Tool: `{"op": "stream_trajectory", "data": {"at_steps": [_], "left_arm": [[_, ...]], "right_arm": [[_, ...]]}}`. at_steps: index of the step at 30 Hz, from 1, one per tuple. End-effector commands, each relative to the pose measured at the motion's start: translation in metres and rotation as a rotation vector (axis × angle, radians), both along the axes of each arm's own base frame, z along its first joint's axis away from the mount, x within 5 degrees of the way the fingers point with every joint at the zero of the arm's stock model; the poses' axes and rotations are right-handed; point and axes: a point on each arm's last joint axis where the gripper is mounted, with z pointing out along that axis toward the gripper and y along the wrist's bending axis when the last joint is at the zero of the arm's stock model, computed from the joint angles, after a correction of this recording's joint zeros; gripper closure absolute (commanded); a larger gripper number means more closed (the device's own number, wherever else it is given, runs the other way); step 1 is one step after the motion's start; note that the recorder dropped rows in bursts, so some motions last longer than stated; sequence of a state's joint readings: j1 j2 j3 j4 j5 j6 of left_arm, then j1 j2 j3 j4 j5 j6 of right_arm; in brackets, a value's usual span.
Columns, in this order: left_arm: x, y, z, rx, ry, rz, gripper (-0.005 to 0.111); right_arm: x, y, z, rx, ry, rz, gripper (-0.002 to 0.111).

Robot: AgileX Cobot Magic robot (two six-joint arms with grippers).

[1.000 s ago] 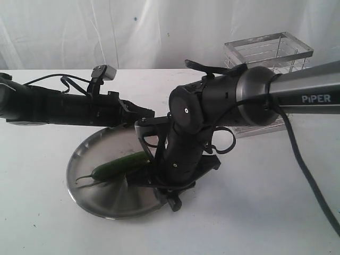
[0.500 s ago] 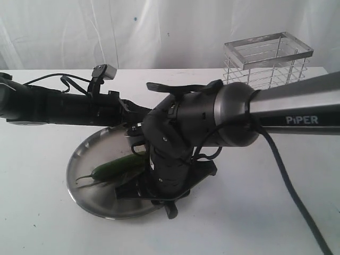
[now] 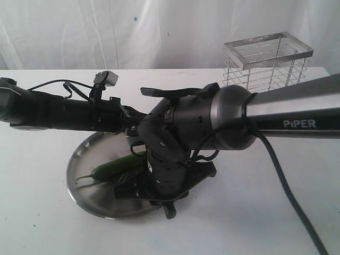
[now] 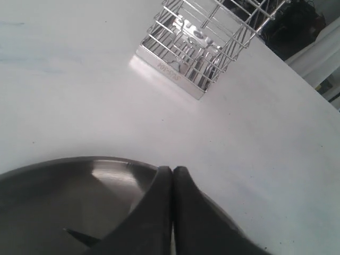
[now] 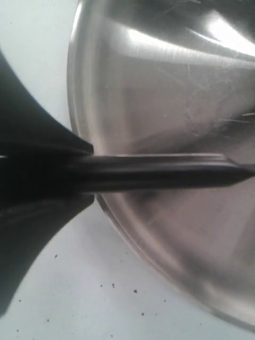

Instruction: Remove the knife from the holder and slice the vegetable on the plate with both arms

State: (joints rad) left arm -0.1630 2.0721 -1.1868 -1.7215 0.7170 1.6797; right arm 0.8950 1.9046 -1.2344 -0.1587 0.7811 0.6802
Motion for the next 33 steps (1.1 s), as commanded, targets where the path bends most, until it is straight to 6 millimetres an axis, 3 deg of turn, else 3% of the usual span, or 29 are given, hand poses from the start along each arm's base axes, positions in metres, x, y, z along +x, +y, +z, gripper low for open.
{"op": "stream_trajectory", "data": {"at_steps": [1, 8, 33], "left_arm": [[0.0002, -0.0011, 0.0021, -0.035, -0.002, -0.003, 0.107], [0.0000, -0.0013, 0.0024, -0.038, -0.003, -0.006, 0.107], [0.0012, -0.0002, 0.0006, -0.012, -0.017, 0.003, 0.107]], "right_arm": [[-0.0024, 0.0012, -0.0027, 0.006, 0.025, 0.009, 0.108], [-0.0021, 0.0027, -0.0111, -0.003, 0.043, 0.008, 0.108], [-0.0008, 0.0025, -0.0108, -0.013, 0.024, 0.047, 0.108]]}}
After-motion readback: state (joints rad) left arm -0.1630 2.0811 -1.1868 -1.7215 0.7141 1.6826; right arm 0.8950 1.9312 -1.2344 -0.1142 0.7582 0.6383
